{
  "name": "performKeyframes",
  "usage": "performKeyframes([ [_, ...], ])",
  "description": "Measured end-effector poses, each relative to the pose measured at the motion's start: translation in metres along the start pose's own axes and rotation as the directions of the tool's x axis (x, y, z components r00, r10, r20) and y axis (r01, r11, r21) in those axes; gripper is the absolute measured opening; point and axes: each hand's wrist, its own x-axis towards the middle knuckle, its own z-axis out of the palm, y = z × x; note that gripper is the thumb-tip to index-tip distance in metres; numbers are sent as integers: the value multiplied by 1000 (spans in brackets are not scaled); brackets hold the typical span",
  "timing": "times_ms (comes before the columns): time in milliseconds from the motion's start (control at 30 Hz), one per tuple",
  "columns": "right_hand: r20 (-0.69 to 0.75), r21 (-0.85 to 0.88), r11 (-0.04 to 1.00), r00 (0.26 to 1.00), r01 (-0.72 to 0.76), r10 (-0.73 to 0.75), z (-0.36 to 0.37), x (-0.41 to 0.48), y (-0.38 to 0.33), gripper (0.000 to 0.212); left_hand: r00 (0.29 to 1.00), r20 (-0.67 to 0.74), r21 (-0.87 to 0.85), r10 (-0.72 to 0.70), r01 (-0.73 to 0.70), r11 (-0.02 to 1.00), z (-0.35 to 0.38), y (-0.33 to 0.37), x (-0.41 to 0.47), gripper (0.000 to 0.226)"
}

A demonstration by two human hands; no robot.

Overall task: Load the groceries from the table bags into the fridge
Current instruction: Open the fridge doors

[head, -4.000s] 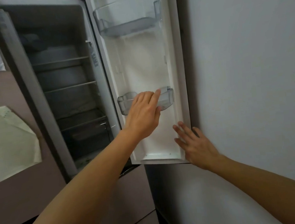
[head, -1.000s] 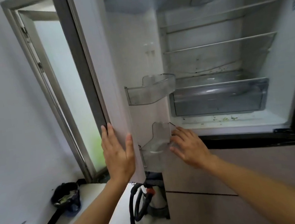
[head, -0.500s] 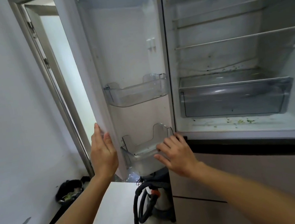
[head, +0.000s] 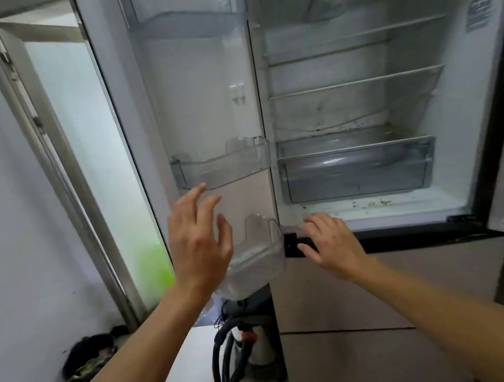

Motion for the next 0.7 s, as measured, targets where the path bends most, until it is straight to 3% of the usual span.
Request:
performKeyframes([
  [100,63,-30,994,992,-108,110,-15,-1,37,42,978,139,-88,157,-145,985,26,31,9,19],
  [200,91,-122,973,974,-194,205,-27,2,80,44,932,300,-115,204,-177,977,72,55,18,18],
  [333,115,-223,936,946,-273,303,-28,15,152,43,858,478,-47,189,-190,981,156,76,41,21],
  [533,123,-307,899,924,-312,363,-9,59,266,47,797,602,103,44,-132,986,290,85,87,18],
  [700,131,-323,914,945,-246,300,20,112,345,56,768,638,243,-50,-139,960,386,74,122,42],
])
